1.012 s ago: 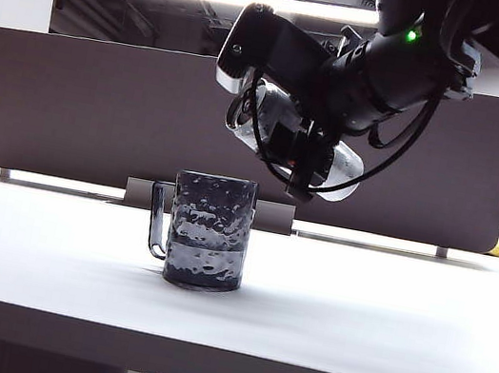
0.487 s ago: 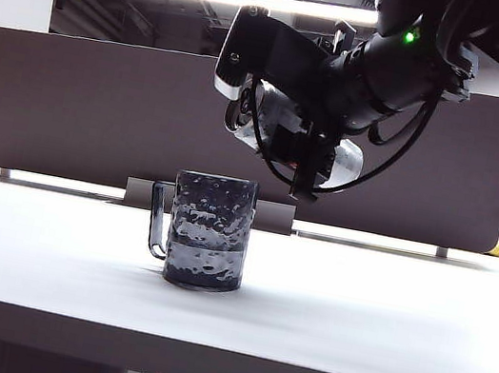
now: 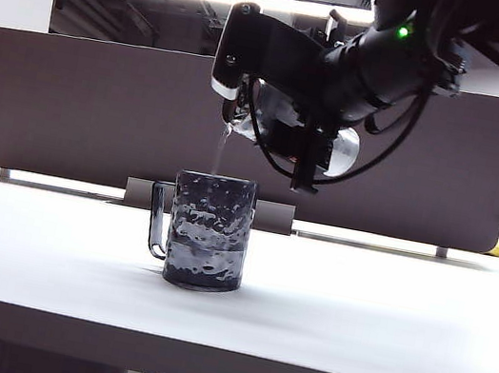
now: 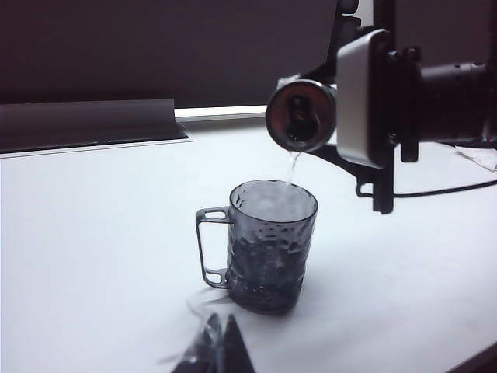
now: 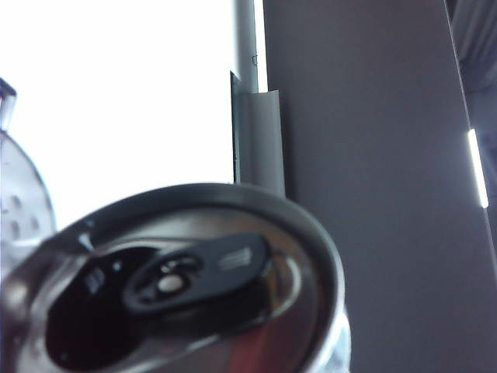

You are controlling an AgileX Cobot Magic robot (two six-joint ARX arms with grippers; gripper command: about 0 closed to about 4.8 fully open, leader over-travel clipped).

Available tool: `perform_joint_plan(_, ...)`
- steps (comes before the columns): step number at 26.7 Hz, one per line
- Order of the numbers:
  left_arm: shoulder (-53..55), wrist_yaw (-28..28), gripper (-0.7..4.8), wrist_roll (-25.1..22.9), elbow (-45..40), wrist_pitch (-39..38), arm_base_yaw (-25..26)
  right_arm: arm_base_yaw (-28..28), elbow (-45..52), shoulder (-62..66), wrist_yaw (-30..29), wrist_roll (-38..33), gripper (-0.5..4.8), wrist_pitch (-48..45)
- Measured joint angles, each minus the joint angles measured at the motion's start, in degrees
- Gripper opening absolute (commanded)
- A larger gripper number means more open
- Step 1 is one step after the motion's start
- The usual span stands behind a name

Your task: Pick up the metal can, pour some water into the cup, then place the can back on the table.

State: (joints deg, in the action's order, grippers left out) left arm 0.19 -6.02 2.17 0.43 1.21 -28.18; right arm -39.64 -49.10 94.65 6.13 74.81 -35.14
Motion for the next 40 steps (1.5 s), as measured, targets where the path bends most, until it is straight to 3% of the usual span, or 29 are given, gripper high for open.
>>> perform_joint_plan(40,-0.02,0.0,-0.05,0.0,0.0,0.0,0.0,-0.76,-1.99,1.27,2.95,3.34,2.65,1.16)
